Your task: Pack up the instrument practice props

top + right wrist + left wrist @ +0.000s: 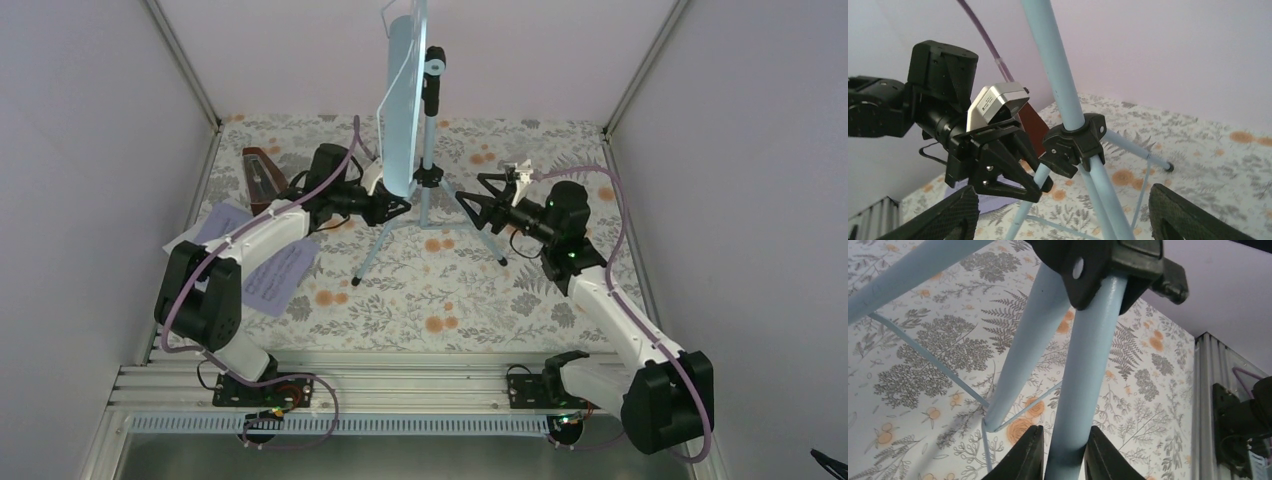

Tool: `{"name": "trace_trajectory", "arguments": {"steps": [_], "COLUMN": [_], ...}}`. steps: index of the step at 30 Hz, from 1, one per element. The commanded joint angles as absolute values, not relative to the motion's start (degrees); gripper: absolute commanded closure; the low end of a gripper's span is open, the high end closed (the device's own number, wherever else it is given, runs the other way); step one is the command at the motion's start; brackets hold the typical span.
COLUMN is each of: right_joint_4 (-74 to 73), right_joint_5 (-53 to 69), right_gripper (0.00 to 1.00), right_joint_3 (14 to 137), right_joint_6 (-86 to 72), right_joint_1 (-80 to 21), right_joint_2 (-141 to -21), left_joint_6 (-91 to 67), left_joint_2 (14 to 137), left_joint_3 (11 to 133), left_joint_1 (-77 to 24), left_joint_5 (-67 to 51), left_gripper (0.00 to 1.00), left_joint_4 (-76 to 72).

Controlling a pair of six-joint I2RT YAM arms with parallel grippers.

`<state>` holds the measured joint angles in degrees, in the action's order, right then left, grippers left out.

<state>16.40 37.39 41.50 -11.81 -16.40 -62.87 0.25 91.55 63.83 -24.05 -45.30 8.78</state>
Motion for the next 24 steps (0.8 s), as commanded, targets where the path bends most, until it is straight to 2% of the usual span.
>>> {"name": "trace_trajectory", "arguments": {"steps": [1,4,5,12,16,20,21,24], "right_joint_4": [12.4,9.9,9.2,9.1,16.3,18.1,18.7,20.4], "right_joint_5": [35.6,33.9,32.6,30.0,33.4,32.3,32.1,31.9], "right_gripper": [0.21,0.22,0.23,0.24,0.24,0.23,0.24,0.25], "right_joint_3": [41.6,41.9,41.9,38.6,36.0,37.3,37.6,38.5], "right_joint_6": [-21.1,-24.7,-26.2,-41.5,-52.2,-56.9,-57.8,-60.0], "right_joint_1": [-16.1,-16.3,-16.4,-16.9,-18.2,-20.2,-20.4,-21.4], "right_joint_2": [-61.6,-61.5,-61.4,-61.3,-63.2,-65.3,-65.7,-67.1], "left_joint_6": [1.9,1.4,0.9,-10.4,-15.7,-18.2,-18.4,-18.1], "left_joint_2": [90.1,88.0,86.9,78.8,77.7,78.6,78.8,79.0], "left_joint_3": [62.8,60.6,59.8,54.0,52.5,52.6,52.7,53.1], "left_joint_1": [-25.9,-28.2,-28.6,-35.9,-37.4,-37.5,-37.5,-37.5], "left_joint_5": [-42.2,-35.0,-32.3,-6.4,-1.6,-1.8,-3.0,-6.7], "left_gripper": [0.84,0.96,0.97,0.98,0.98,0.98,0.95,0.58], "left_joint_4": [6.6,5.2,4.4,0.8,0.5,1.8,2.0,2.1]}}
